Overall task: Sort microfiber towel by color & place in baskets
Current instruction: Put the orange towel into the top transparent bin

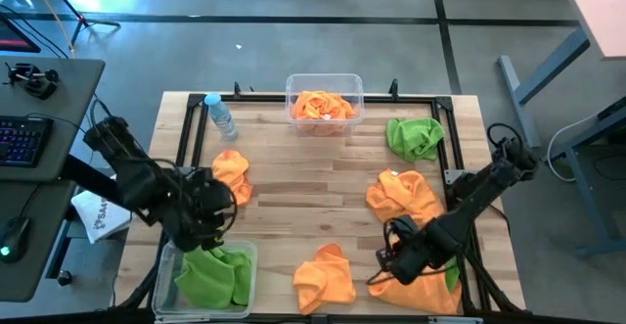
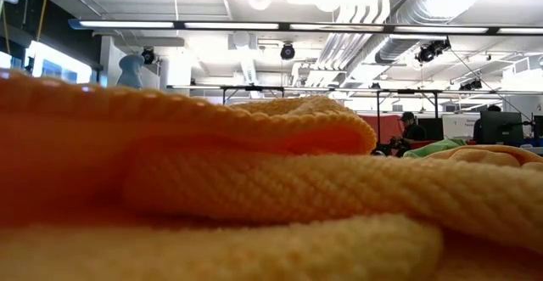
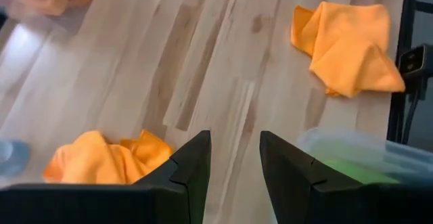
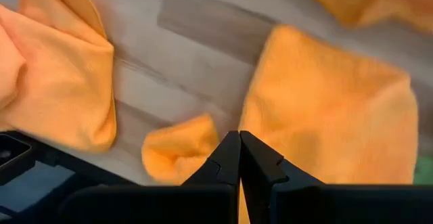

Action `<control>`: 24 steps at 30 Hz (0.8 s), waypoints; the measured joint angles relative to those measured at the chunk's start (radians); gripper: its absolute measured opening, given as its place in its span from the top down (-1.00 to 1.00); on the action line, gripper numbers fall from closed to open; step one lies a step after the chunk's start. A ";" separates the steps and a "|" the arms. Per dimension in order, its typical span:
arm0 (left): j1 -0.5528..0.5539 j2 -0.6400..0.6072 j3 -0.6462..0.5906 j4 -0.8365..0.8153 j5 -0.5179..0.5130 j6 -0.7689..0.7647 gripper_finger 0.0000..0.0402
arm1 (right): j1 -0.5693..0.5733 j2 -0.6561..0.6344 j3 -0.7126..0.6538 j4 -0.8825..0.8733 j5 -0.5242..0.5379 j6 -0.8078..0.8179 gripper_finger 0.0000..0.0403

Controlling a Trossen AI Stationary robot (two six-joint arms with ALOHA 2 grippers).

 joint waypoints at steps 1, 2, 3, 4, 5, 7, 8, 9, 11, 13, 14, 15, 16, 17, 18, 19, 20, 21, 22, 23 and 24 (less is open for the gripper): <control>0.011 -0.028 -0.036 0.025 0.007 0.023 0.42 | 0.010 0.000 0.000 0.000 0.002 0.033 1.00; 0.021 -0.058 -0.071 0.044 0.013 0.036 0.42 | 0.018 0.000 0.000 0.000 0.006 0.062 1.00; 0.031 -0.089 -0.108 0.059 0.014 0.044 0.42 | 0.025 0.000 0.000 0.000 0.010 0.086 1.00; 0.040 -0.120 -0.142 0.070 0.016 0.045 0.42 | 0.031 0.000 0.000 0.001 0.018 0.106 1.00; 0.049 -0.153 -0.175 0.083 0.015 0.044 0.42 | 0.034 0.000 0.000 0.002 0.034 0.115 1.00; 0.061 -0.216 -0.237 0.134 0.015 0.044 0.42 | 0.037 0.000 0.000 0.006 0.068 0.136 1.00; 0.065 -0.247 -0.266 0.167 0.015 0.044 0.42 | 0.037 0.000 0.000 0.011 0.088 0.146 1.00; 0.068 -0.276 -0.294 0.202 0.016 0.044 0.42 | 0.037 0.000 0.000 0.020 0.109 0.156 1.00; 0.073 -0.326 -0.343 0.272 0.012 0.046 0.42 | 0.027 0.000 0.000 0.052 0.152 0.173 1.00; 0.073 -0.360 -0.385 0.337 0.012 0.045 0.42 | 0.012 0.006 0.000 0.089 0.193 0.173 0.99; 0.073 -0.374 -0.403 0.361 0.012 0.045 0.42 | 0.006 0.013 0.000 0.111 0.210 0.153 0.97; 0.073 -0.383 -0.416 0.376 0.012 0.045 0.42 | -0.004 0.024 0.000 0.134 0.218 0.126 0.95; 0.073 -0.387 -0.426 0.391 0.012 0.044 0.42 | -0.015 0.039 0.000 0.158 0.219 0.099 0.91; 0.073 -0.391 -0.435 0.410 0.011 0.045 0.42 | -0.025 0.054 0.000 0.178 0.217 0.064 0.87; 0.073 -0.392 -0.442 0.418 0.012 0.045 0.42 | -0.037 0.072 0.000 0.199 0.214 0.029 0.83; 0.073 -0.392 -0.449 0.422 0.014 0.045 0.42 | -0.048 0.092 0.000 0.226 0.211 -0.010 0.77; 0.073 -0.391 -0.453 0.420 0.018 0.045 0.42 | -0.057 0.110 0.000 0.256 0.208 -0.047 0.72; 0.073 -0.388 -0.454 0.420 0.021 0.044 0.42 | -0.067 0.130 0.000 0.292 0.204 -0.075 0.66; 0.073 -0.386 -0.454 0.422 0.021 0.044 0.42 | -0.078 0.147 0.000 0.330 0.197 -0.097 0.61; 0.073 -0.384 -0.454 0.422 0.021 0.045 0.42 | -0.089 0.162 0.000 0.364 0.188 -0.107 0.56; 0.073 -0.382 -0.454 0.422 0.022 0.045 0.42 | -0.100 0.178 0.000 0.402 0.172 -0.119 0.51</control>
